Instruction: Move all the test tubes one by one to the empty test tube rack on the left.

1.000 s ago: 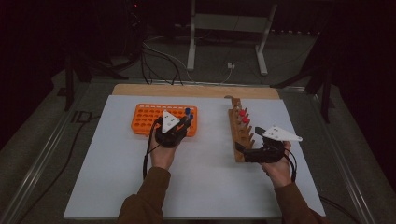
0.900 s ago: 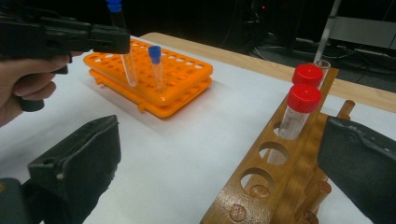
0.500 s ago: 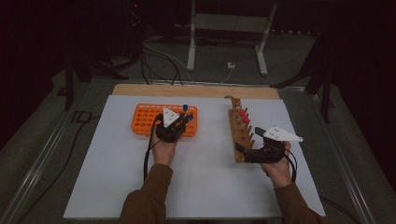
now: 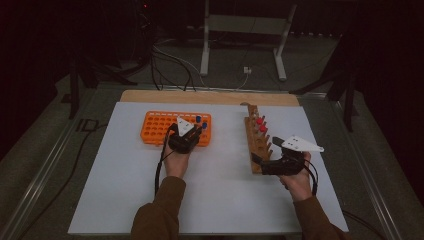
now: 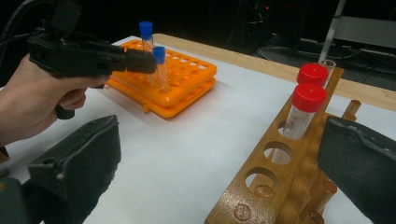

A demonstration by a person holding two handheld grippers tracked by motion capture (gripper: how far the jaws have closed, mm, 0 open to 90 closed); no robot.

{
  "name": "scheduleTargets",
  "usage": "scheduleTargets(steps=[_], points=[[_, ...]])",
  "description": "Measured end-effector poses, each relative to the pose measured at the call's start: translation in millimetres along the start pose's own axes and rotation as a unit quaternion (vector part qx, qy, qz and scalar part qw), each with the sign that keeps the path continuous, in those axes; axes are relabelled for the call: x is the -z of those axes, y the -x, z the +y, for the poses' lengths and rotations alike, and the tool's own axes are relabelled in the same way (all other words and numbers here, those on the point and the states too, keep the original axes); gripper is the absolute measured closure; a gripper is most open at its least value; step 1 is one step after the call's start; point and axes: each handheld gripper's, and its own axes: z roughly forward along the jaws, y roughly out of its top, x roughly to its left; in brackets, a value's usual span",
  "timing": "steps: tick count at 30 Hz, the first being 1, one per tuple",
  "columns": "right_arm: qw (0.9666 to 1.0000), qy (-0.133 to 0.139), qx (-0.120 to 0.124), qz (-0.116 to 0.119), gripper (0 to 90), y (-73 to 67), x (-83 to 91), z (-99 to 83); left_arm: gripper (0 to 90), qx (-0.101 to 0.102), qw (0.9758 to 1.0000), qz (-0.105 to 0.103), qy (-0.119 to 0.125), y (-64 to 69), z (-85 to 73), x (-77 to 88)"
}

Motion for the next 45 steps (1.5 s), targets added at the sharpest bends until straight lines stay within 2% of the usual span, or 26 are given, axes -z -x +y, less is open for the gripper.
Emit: scheduleTargets(steps=[11, 19, 26, 28, 35, 39, 40, 43, 45], points=[[1.0, -0.001, 0.004, 0.003, 0.0, -2.3, -1.5, -0.4, 77.7, -0.016, 0.9993, 0.003, -0.035, 1.4, -8.2, -5.7], [1.0, -0.003, 0.003, 0.004, 0.0, -3.0, -1.9, -0.7, 76.6, -0.003, 0.9993, -0.002, -0.038, -1.2, -10.4, -5.5], [1.0, -0.001, 0.003, 0.004, 0.0, -2.5, -1.4, -0.5, 59.0, 0.012, 0.9994, -0.015, -0.031, -2.2, -8.9, -0.4], [1.0, -0.001, 0.003, 0.004, 0.0, -2.9, -1.5, -0.4, 54.6, 0.021, 0.9994, -0.017, -0.023, -3.4, -8.1, 2.8], [1.0, -0.002, 0.003, 0.004, 0.0, -3.1, -1.9, -0.3, 28.1, 0.038, 0.9992, -0.005, -0.009, -6.2, -6.3, 15.1], [1.0, -0.002, 0.004, 0.004, 0.0, -3.4, -2.1, 0.1, 16.4, 0.054, 0.9985, -0.01, 0.006, -7.2, -5.0, 23.9], [1.0, -0.002, 0.005, 0.004, 0.0, -3.4, -2.2, 0.3, 15.5, 0.054, 0.9984, -0.011, 0.007, -7.3, -4.5, 26.3], [1.0, -0.001, 0.007, 0.002, 0.0, -2.9, -2.2, 1.6, 1.2, 0.054, 0.9985, -0.014, 0.006, -7.0, -2.5, 32.8], [1.0, 0.001, 0.007, 0.001, 0.0, -2.2, -2.2, 3.0, 0.3, 0.052, 0.9985, -0.01, 0.013, -6.3, -0.6, 39.0]])
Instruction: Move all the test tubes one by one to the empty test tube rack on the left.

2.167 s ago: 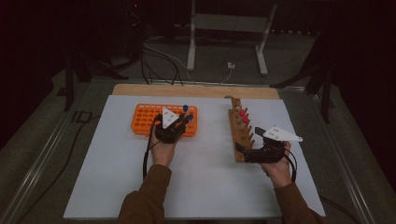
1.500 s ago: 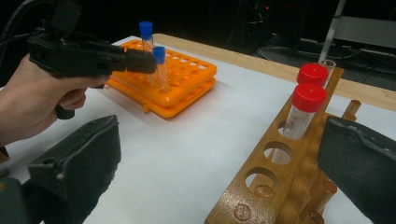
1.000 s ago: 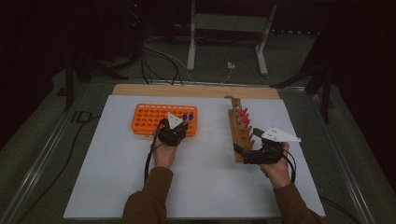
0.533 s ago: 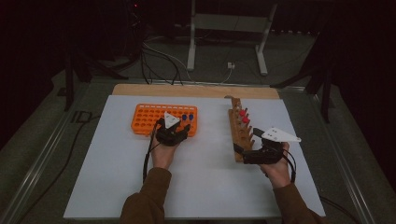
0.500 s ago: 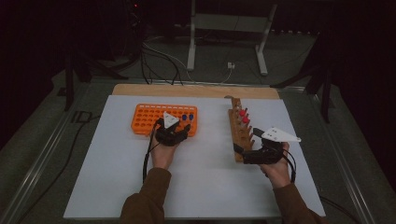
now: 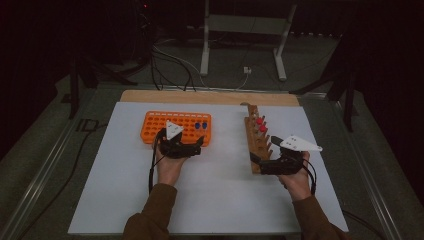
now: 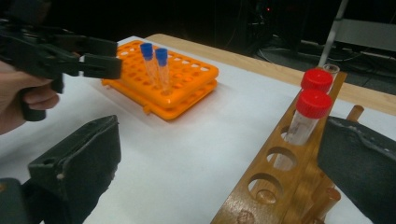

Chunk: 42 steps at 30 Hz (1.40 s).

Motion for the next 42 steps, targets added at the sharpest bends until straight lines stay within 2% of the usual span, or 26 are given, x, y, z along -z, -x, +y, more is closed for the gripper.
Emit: scheduleTargets(steps=[5, 12, 16, 21, 25, 31, 35, 37, 42], points=[[1.0, 0.004, 0.0, -0.005, 0.0, 3.8, 0.1, 5.2, 0.3, -0.005, 0.9998, -0.011, 0.018, 1.1, 4.1, 15.4], [0.9999, 0.0, 0.002, -0.015, 0.1, 10.8, -5.2, 11.7, 0.4, 0.002, 0.9993, -0.02, 0.032, -1.2, 3.5, 34.8], [0.9997, -0.003, 0.001, -0.024, 1.3, 17.6, -10.4, 14.5, 0.4, 0.005, 0.9992, -0.034, 0.022, -5.1, -0.9, 41.4], [0.9993, -0.014, -0.011, -0.032, 3.6, 29.4, -21.0, 13.4, 0.4, -0.005, 0.9992, -0.039, 0.004, -8.2, -7.4, 46.6], [0.9985, -0.027, -0.021, -0.042, 7.5, 38.0, -29.8, 10.4, 0.4, -0.01, 0.9993, -0.036, 0.004, -8.2, -9.0, 50.4], [0.9968, -0.048, -0.025, -0.058, 24.2, 45.0, -42.0, 4.5, 0.4, -0.015, 0.9993, -0.034, 0.009, -6.1, -9.3, 56.2], [0.9965, -0.05, -0.017, -0.064, 40.7, 46.5, -47.8, 2.8, 0.4, -0.013, 0.9993, -0.033, 0.014, -6.4, -8.9, 59.2], [0.9958, -0.052, -0.016, -0.073, 46.7, 46.9, -50.9, 1.4, 0.4, -0.013, 0.9993, -0.032, 0.014, -7.1, -9.4, 59.5], [0.9952, -0.054, -0.023, -0.078, 61.1, 48.5, -56.7, -0.7, 0.4, -0.013, 0.9995, -0.027, 0.009, -7.4, -10.8, 58.3]])
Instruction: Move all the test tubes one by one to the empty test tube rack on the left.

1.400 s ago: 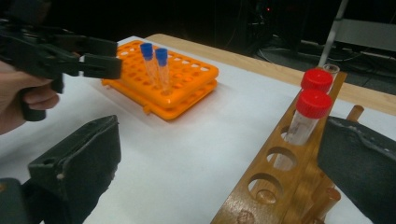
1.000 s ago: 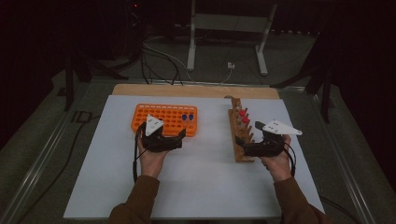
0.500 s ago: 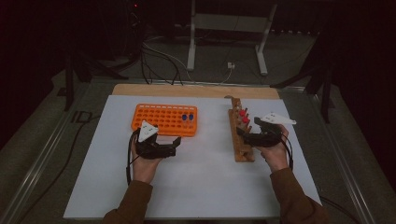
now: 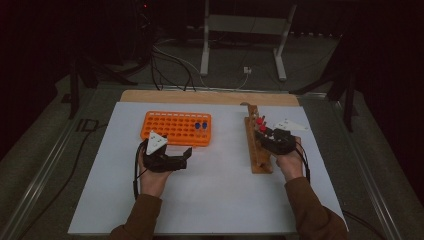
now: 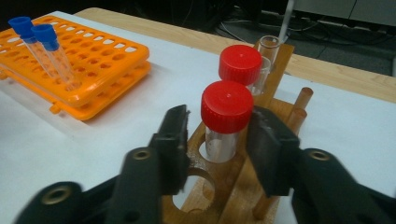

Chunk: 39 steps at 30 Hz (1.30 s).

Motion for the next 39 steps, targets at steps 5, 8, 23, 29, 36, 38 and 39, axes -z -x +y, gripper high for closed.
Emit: scheduleTargets(steps=[5, 8, 23, 29, 36, 38, 39], points=[[1.0, -0.007, 0.001, -0.001, 67.4, -0.6, -4.4, -0.3, 0.3, 0.0, 1.0, -0.005, -0.002, 2.3, -0.4, -1.9], [1.0, -0.006, -0.003, -0.003, 71.4, 0.0, -4.9, -0.5, 0.4, -0.003, 1.0, -0.006, -0.005, 3.7, -1.1, -3.2], [0.9999, 0.003, 0.009, -0.009, 74.5, -2.6, 0.6, 3.7, 0.4, -0.01, 0.9999, -0.004, -0.011, 6.3, -2.7, -5.3], [0.9998, 0.005, 0.016, -0.011, 74.5, -3.4, 5.5, 7.6, 0.4, -0.01, 0.9999, -0.005, -0.012, 6.3, -3.3, -6.1], [0.9998, 0.012, 0.014, -0.01, 74.5, -1.8, 11.3, 13.0, 0.4, -0.006, 0.9999, -0.006, -0.009, 6.0, -3.2, -5.9], [0.9997, 0.014, 0.015, -0.01, 74.5, -1.5, 13.1, 14.6, 0.4, -0.006, 0.9999, -0.007, -0.01, 5.8, -3.3, -5.8], [0.9997, 0.015, 0.015, -0.01, 74.5, -1.3, 14.1, 15.3, 0.4, -0.006, 0.9999, -0.007, -0.01, 5.7, -3.4, -5.8]])
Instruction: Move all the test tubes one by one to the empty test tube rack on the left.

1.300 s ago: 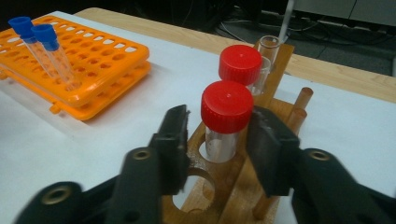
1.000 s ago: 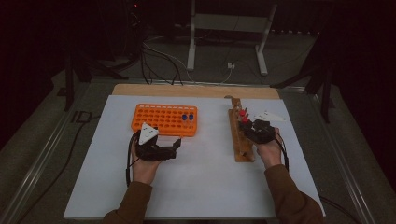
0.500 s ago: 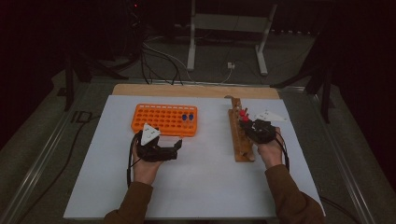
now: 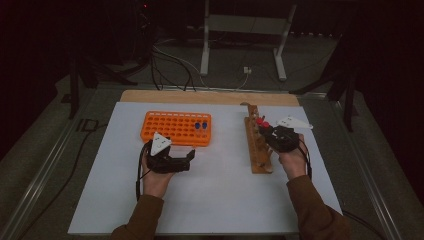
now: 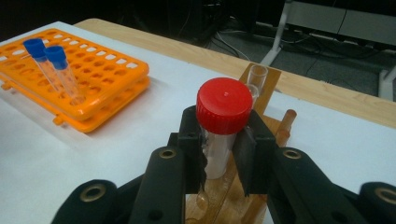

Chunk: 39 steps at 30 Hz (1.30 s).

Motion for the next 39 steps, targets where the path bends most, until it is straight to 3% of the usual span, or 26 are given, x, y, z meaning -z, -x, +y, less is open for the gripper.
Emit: scheduleTargets(steps=[21, 30, 39], points=[[0.9994, 0.034, 0.006, 0.005, 74.5, -2.0, 25.3, 28.8, 0.4, 0.003, 1.0, -0.007, 0.001, 1.5, -0.2, -0.4], [0.9989, 0.039, 0.007, 0.027, 74.5, -11.1, 27.2, 28.7, 0.4, -0.002, 1.0, -0.008, 0.0, 4.3, -0.1, -1.5], [0.9983, 0.026, 0.012, 0.051, 74.5, -25.8, 21.2, 22.1, 0.4, -0.008, 0.9999, -0.012, 0.002, 8.9, 0.9, -2.8]])
